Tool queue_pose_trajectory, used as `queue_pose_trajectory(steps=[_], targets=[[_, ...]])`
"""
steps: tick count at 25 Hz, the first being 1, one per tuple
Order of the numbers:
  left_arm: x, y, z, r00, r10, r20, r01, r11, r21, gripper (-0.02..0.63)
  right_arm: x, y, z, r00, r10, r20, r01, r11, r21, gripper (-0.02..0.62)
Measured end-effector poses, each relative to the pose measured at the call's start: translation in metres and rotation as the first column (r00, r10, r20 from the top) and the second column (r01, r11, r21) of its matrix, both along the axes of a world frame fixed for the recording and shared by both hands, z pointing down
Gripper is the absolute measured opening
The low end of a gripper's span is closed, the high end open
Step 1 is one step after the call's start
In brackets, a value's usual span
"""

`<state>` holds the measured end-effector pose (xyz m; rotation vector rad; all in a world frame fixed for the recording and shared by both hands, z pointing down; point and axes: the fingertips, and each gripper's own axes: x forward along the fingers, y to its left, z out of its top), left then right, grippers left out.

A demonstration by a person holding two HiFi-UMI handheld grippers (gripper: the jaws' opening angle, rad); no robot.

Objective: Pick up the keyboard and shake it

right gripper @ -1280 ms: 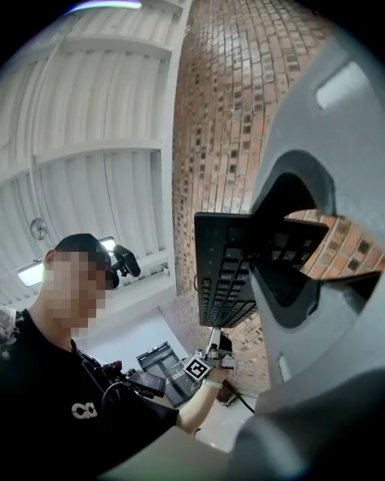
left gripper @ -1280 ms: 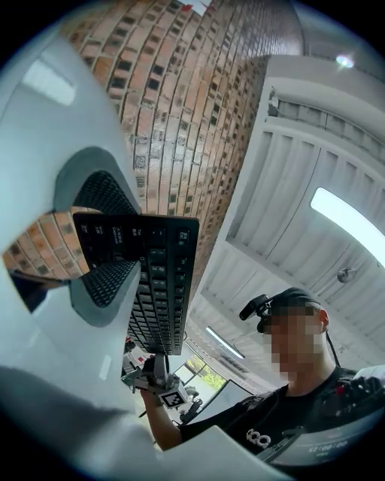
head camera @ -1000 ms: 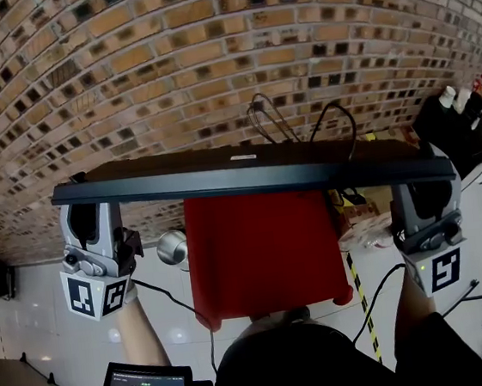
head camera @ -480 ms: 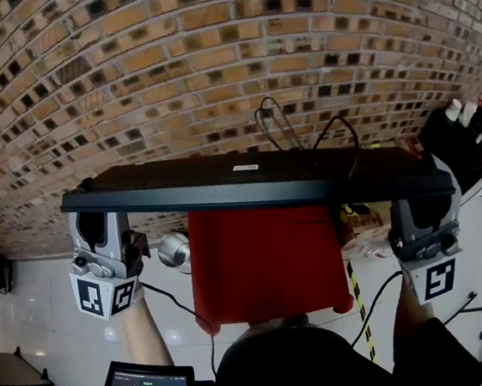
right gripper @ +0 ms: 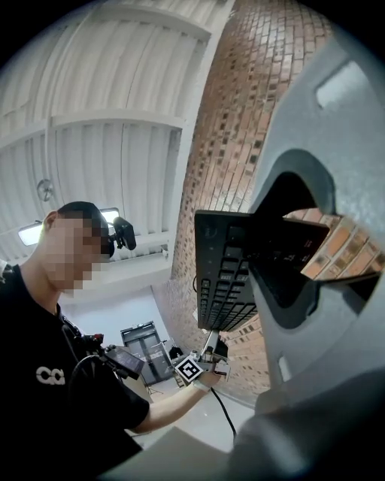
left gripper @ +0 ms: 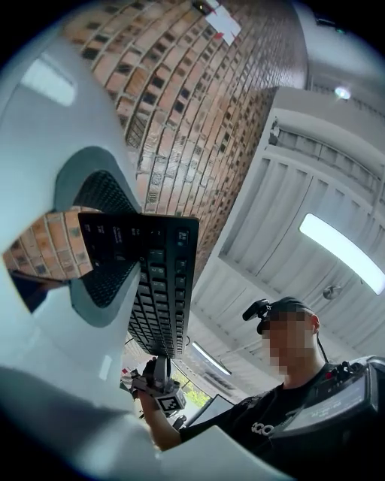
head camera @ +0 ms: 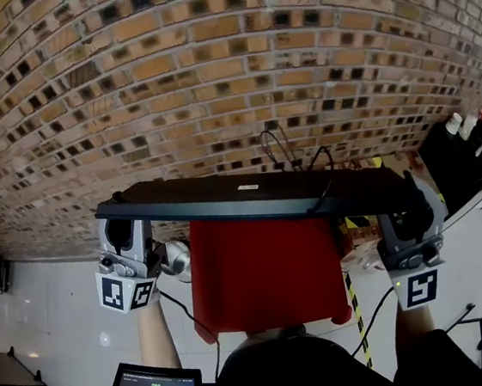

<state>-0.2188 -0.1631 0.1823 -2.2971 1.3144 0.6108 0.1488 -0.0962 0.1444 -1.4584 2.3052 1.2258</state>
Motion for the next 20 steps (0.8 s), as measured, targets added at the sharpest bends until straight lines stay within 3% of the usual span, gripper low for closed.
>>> queue_pose_trajectory(steps=[11, 15, 20], targets=[[-0.005, 0.001, 0.031, 0.995, 0.029, -0.095, -0.032, 0.999, -0.030, 0.195, -0.016, 0.022, -0.009, 0.992, 0.035, -0.120, -0.031, 0.999, 0.034, 0.169], [-0.002, 0.008, 0.022, 0.997, 0.019, -0.070, -0.020, 1.000, -0.012, 0.195, -0.008, 0.022, -0.005, 0.996, 0.037, -0.083, -0.034, 0.999, 0.043, 0.170], [0.009, 0.017, 0.002, 1.000, -0.015, 0.017, 0.014, 1.000, 0.018, 0.195, 0.010, 0.018, 0.013, 0.999, 0.036, 0.023, -0.036, 0.999, 0.007, 0.170]])
